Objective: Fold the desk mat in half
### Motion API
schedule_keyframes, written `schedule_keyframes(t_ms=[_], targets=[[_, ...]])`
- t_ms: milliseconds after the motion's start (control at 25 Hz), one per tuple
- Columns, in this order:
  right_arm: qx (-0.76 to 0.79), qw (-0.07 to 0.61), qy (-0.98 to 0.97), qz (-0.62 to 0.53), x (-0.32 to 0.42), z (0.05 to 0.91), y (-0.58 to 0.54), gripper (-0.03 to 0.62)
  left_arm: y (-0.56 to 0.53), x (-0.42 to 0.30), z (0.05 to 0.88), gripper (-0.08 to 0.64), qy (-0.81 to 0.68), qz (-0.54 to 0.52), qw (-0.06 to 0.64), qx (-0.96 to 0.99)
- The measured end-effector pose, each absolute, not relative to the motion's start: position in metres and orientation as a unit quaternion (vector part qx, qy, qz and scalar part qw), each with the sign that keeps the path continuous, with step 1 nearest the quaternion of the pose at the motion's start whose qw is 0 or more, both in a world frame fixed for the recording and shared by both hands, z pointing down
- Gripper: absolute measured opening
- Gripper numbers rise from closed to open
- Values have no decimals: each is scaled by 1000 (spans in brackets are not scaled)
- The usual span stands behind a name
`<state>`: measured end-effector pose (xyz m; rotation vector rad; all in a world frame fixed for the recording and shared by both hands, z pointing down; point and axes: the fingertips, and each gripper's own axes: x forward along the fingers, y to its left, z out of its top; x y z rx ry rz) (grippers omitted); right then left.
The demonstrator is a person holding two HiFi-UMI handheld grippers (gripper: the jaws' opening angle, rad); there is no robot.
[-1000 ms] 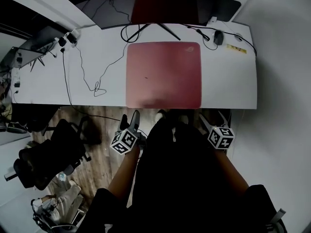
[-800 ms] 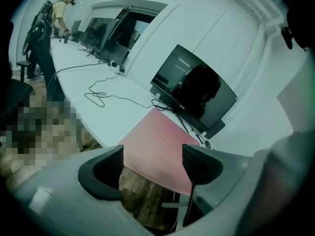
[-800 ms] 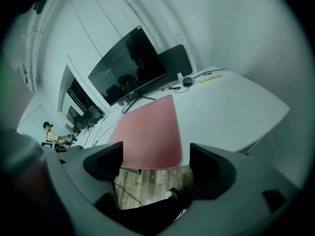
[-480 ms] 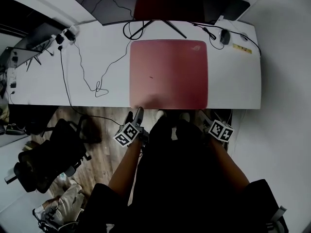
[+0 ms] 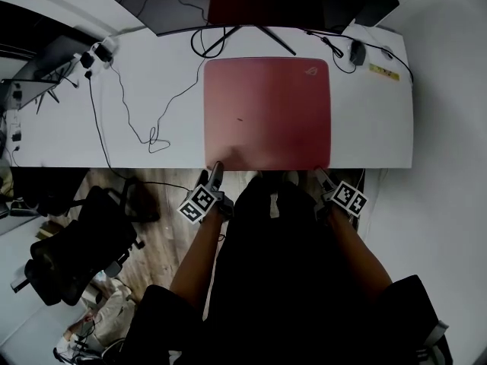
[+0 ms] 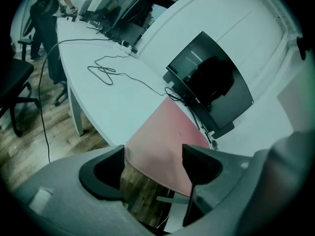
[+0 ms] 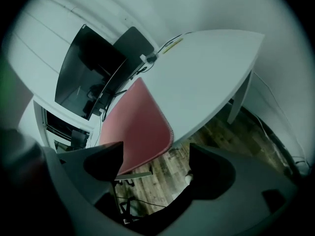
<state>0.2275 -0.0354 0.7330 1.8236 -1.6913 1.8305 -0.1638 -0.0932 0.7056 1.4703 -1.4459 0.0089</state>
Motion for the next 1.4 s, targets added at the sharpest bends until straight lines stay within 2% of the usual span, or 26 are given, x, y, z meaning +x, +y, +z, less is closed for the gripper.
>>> schedule_keyframes(t_ms=[720,920,1000,1080,1320,1400], targets=[[590,-12,-518,619,219,754,-48,405,-98,-170,738,359,-593,-24,570,569],[589,-23,-516,621,220,752,-51,318,-98,-170,738,357,-589,-24,573,570],[592,-26,-510,623,222,754,-51,302,-98,-168,739,357,-583,-22,574,574],[596,-29,-500,627,224,757,-48,253,-98,-165,740,357,-579,-26,579,574],[596,-1,-497,631,231,763,-40,138,-94,-155,746,357,-561,-17,594,576],[595,1,-493,635,231,764,-40,137,-94,-154,746,354,-564,-21,598,569]])
